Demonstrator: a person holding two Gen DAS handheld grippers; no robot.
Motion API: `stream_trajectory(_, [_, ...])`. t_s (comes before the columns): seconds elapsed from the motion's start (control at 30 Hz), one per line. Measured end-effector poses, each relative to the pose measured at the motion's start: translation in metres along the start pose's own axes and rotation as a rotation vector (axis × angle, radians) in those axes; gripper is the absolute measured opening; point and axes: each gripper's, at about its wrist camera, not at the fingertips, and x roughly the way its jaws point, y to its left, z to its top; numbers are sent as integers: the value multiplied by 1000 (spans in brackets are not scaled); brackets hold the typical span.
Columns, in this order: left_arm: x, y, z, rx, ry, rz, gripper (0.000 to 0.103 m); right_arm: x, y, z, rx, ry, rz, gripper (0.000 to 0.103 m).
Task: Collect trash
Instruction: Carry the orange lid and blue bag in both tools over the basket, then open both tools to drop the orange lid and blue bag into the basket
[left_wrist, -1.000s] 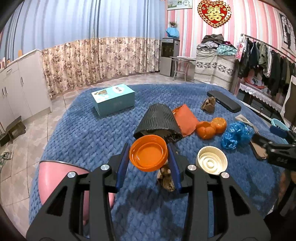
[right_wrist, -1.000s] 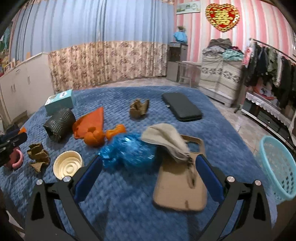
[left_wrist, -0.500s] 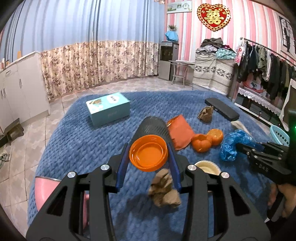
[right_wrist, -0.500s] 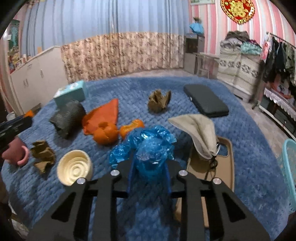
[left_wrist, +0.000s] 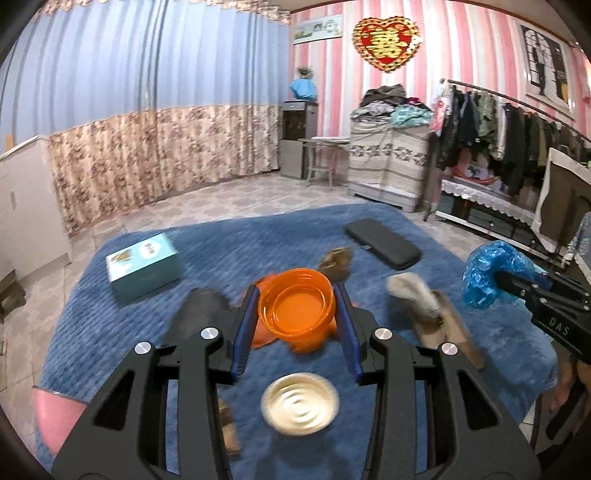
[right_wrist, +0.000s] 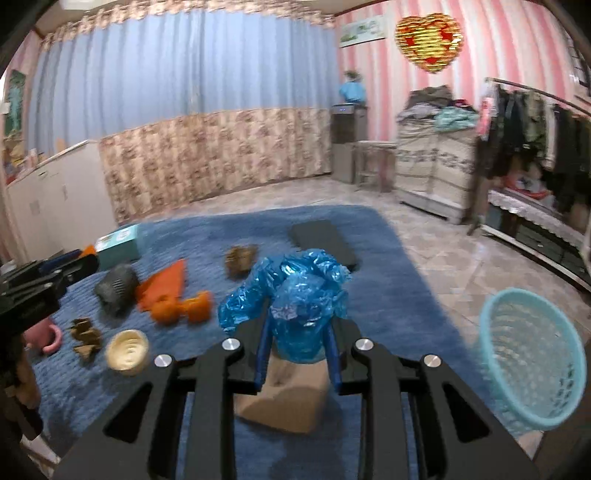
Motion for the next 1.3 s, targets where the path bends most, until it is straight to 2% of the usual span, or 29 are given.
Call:
stream_trajectory(0.33, [20, -73, 15, 59, -15, -83, 40, -21, -96, 5, 83, -28, -224, 26])
stream_trajectory(0.67, [38, -137, 23, 101, -15, -158, 40, -47, -172, 2, 151, -45, -391, 26])
stream_trajectory(0.9, [53, -180, 24, 127, 3, -223, 40, -53, -217, -13, 255, -50, -447, 26])
stream_trajectory(1.3, [81, -262, 14, 184, 34, -337, 40, -54, -263, -47, 345, -16, -543, 26])
